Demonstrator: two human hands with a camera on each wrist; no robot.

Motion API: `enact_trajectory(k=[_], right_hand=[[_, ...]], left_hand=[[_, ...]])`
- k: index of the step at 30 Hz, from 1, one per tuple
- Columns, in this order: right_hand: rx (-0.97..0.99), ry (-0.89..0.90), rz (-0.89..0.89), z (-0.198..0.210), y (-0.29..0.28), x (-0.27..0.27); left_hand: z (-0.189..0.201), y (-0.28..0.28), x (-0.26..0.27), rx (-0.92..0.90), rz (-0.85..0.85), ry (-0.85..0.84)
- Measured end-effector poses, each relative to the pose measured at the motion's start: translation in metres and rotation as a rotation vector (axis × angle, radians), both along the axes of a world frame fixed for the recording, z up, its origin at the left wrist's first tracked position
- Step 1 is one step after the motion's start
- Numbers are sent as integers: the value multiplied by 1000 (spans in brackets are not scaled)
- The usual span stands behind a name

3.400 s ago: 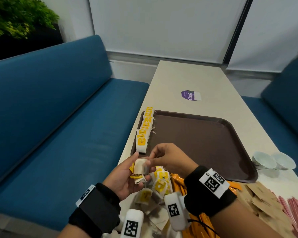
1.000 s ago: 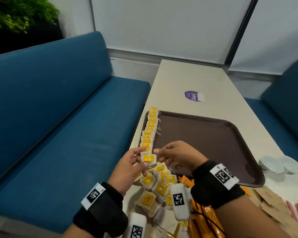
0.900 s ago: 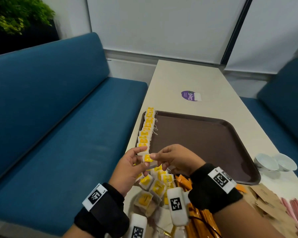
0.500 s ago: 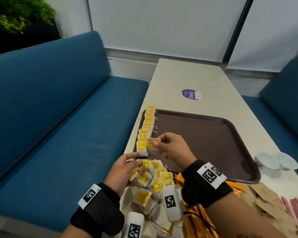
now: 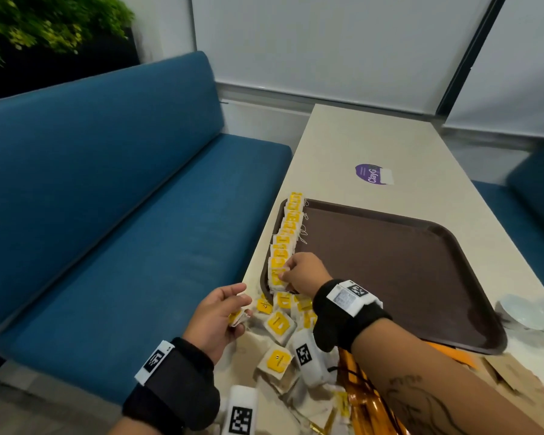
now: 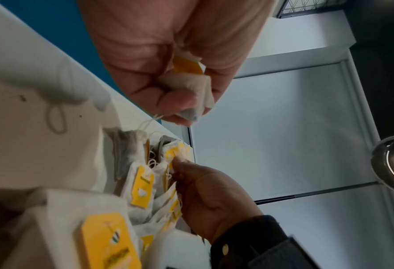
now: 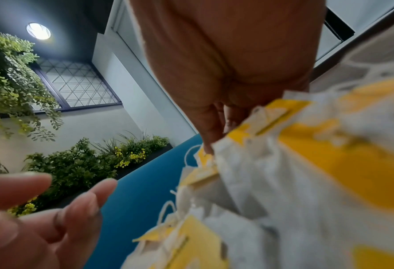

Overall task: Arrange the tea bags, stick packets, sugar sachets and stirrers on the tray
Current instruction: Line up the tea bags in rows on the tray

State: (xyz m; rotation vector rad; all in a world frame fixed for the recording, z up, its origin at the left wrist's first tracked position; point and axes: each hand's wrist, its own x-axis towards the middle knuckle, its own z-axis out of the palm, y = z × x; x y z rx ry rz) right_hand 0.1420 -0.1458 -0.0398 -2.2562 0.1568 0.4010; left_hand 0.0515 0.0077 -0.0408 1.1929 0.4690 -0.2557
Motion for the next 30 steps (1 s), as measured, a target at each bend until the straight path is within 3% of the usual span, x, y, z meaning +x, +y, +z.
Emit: enact_trajectory(k=[5, 9, 13, 19, 25, 30], right_hand=[[24, -12, -70, 4, -5, -1], [165, -70, -117, 28, -12, -18], [244, -88, 59, 61, -23, -46], [35, -34, 203, 66, -29, -76], [102, -114, 133, 61, -40, -94], [250, -156, -33, 62, -57, -95]], left_hand=[[0, -3, -1, -12, -17, -7], [5, -9, 1, -40, -38, -6], [18, -21, 2, -25, -141, -40], [30, -47, 3, 176, -279, -157], [34, -72, -3, 223, -329, -206], [26, -74, -5, 238, -423, -233]])
